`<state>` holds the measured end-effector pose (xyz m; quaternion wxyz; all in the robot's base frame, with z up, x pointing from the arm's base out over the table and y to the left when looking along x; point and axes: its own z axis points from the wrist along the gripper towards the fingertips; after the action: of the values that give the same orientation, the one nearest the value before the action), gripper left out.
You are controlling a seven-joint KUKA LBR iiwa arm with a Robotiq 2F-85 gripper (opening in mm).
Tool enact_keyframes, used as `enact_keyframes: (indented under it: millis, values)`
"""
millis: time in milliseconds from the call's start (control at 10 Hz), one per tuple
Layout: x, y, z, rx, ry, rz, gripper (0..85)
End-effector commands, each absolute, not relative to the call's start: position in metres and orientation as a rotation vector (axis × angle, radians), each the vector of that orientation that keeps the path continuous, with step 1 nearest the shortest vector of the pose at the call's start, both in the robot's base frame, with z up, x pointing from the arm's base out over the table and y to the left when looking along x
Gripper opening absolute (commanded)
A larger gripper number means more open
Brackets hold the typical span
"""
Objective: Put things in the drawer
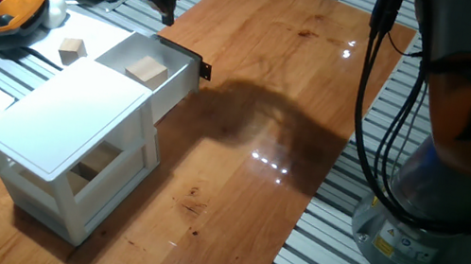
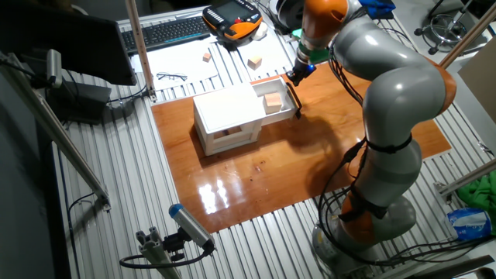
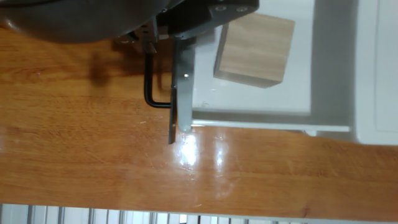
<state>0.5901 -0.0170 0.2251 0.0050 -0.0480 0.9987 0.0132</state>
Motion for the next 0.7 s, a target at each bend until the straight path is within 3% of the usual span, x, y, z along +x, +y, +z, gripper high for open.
enact_keyframes:
  millis: [0, 600]
  values:
    - [0.589, -0.019, 0.222, -0.142, 3.126, 0.045, 0.0]
    - [0.586, -0.024, 0.206, -0.075, 3.122, 0.047, 0.0]
